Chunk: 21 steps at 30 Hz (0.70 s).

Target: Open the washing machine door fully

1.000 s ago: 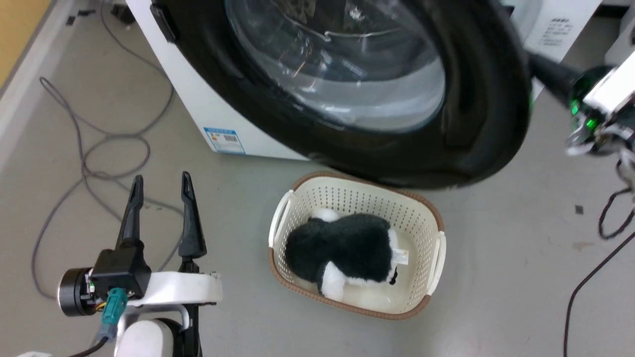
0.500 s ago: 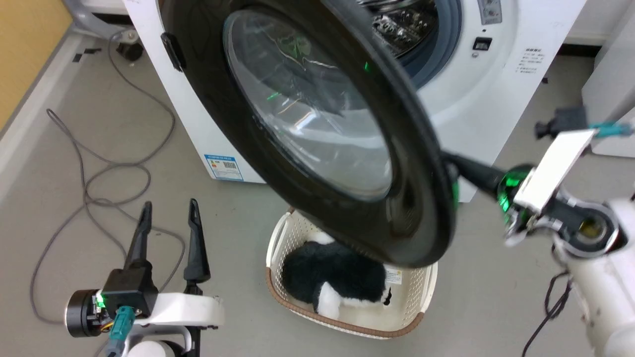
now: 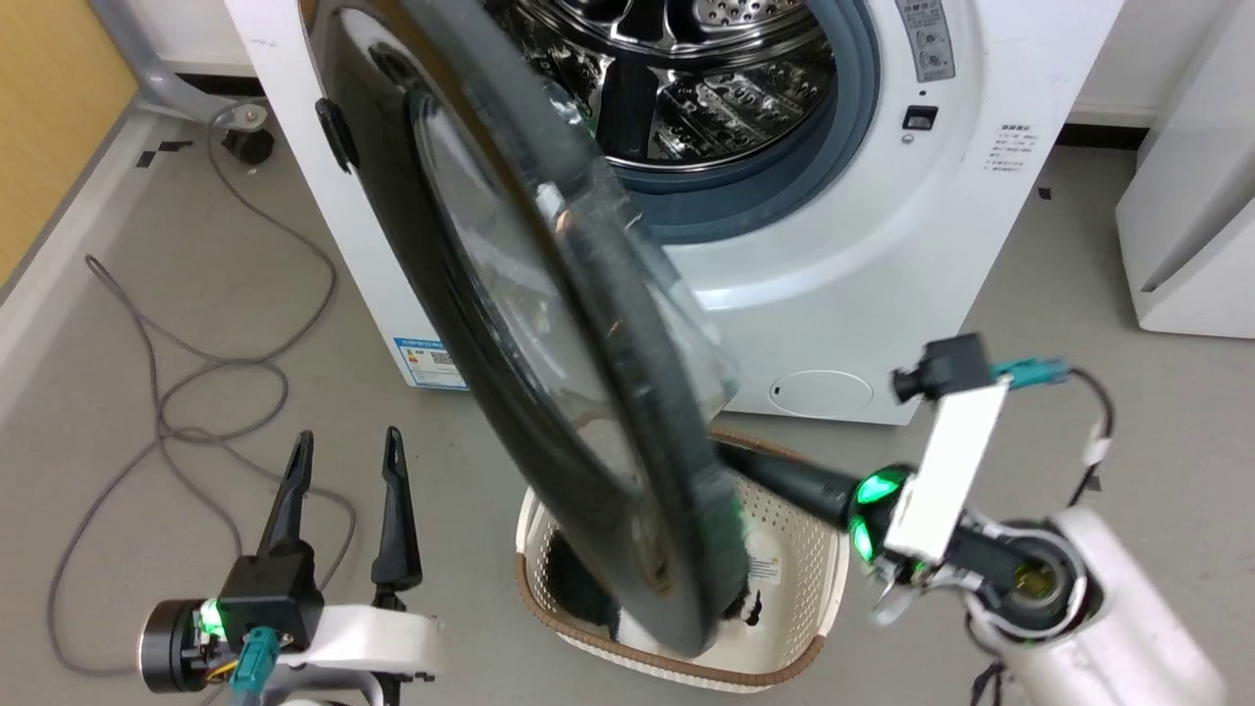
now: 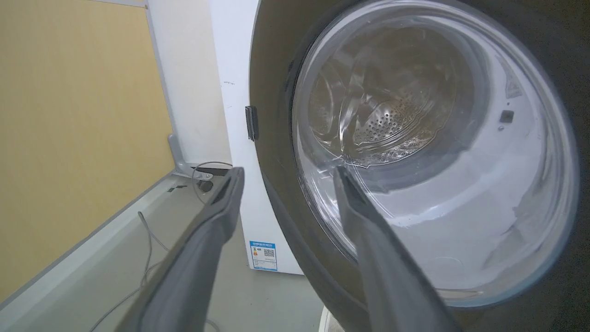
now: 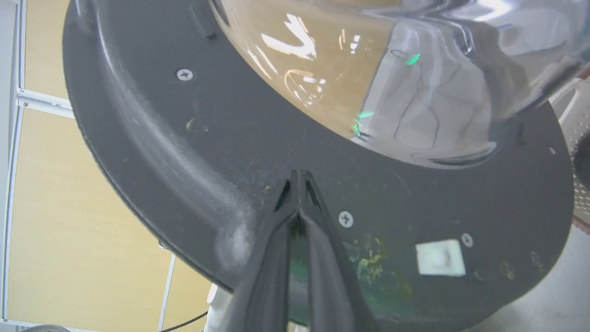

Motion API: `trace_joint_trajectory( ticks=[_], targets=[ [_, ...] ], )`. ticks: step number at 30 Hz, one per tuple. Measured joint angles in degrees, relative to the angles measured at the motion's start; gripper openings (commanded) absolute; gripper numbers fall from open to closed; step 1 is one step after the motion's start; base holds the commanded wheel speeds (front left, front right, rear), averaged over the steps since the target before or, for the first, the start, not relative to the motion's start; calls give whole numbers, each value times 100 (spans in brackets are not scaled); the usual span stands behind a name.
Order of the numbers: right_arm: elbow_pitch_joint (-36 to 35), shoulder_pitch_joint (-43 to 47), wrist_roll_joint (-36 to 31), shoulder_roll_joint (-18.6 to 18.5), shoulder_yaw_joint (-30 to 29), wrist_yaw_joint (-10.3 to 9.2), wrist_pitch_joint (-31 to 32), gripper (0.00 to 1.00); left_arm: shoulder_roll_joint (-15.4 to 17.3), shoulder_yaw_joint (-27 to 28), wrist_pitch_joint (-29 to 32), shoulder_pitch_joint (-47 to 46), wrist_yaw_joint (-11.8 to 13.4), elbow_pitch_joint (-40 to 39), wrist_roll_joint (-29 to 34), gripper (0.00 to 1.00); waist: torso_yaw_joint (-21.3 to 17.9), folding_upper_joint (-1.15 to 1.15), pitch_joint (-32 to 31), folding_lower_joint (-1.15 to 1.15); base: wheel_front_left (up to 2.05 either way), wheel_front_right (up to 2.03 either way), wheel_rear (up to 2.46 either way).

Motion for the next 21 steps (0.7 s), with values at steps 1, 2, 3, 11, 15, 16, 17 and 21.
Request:
trace_joint_trajectory(
  ticks=[1,2,3,11,15,16,17,21],
  targets=[
    [-47,45,-4,29,48,0,20,0,0,-5,0,17,0,11,0,100,-1,0,-10,0,0,0,0],
    [-82,101,-3,79,81,0,21,0,0,-8,0,24,-1,25,0,100,-1,0,-21,0,0,0,0],
    [-113,159,-3,124,120,0,22,0,0,-11,0,25,-1,35,0,100,-1,0,-33,0,0,0,0],
    [-327,562,-5,380,514,0,101,0,0,-1,0,38,-1,69,0,100,-35,0,-99,0,0,0,0],
    [-450,747,-54,461,647,0,69,0,0,1,0,50,-1,100,-1,100,-66,0,-141,0,0,0,0],
    [-510,785,-96,471,630,0,-20,0,0,3,0,67,0,107,-1,100,-76,0,-157,0,0,0,0],
    [-557,816,-165,478,580,0,-167,0,0,3,0,93,0,113,-1,100,-87,0,-174,0,0,0,0],
    [-725,807,-825,443,214,0,-1262,0,1,62,0,215,4,137,-1,100,-177,0,-252,0,0,0,0]
  ],
)
